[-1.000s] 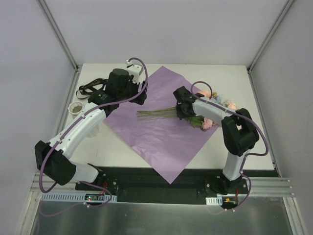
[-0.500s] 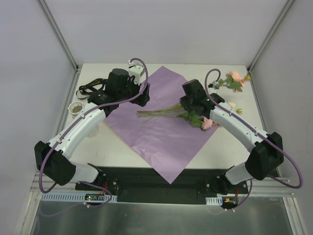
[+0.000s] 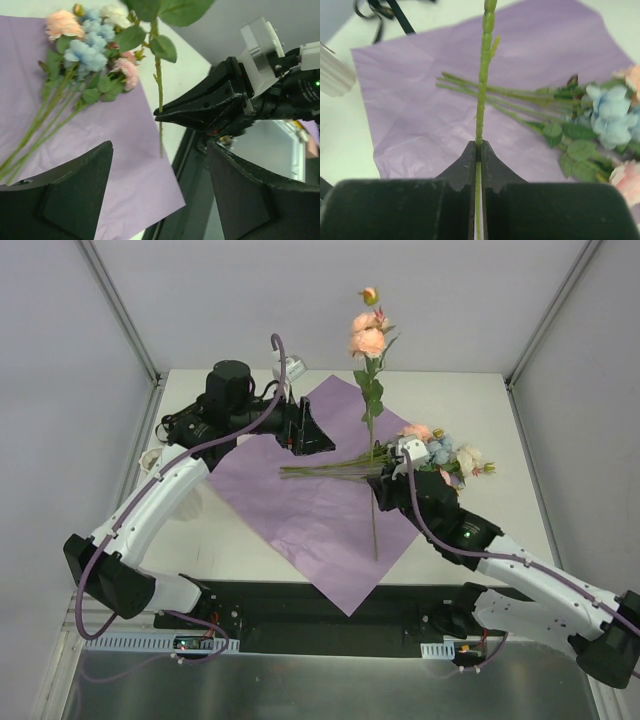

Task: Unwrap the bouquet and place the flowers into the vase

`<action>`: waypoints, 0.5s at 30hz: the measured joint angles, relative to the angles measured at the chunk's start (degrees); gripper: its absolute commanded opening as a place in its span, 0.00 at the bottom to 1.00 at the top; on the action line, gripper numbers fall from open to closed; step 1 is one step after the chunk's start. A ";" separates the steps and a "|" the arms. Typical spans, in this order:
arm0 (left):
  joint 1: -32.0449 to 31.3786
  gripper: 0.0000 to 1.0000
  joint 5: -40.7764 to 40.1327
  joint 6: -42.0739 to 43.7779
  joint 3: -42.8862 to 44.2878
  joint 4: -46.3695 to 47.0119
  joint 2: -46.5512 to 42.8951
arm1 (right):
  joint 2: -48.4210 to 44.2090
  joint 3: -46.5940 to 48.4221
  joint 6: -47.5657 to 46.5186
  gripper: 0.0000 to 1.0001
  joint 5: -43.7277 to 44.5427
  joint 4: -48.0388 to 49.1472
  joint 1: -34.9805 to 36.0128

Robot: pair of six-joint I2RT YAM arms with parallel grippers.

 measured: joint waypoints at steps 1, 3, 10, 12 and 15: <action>0.00 0.75 1.75 -2.03 -0.11 1.14 -0.11 | -1.49 -0.11 -1.99 0.01 -0.68 1.18 -0.02; -0.07 0.79 4.02 -5.64 -1.14 3.65 -0.57 | -3.91 -0.11 -5.05 0.01 -2.36 3.26 -0.02; -4.59 0.63 6.93 -15.87 -8.96 14.34 -3.56 | -6.27 -0.11 -11.08 0.01 -7.41 5.64 -0.02; -6.47 0.63 6.91 -16.90 -8.92 16.33 -3.56 | -6.25 -0.09 -12.22 0.01 -8.70 5.57 -0.02; -7.63 0.66 6.91 -17.94 -8.07 17.79 -2.95 | -6.25 -0.09 -13.44 0.01 -10.45 5.57 -0.02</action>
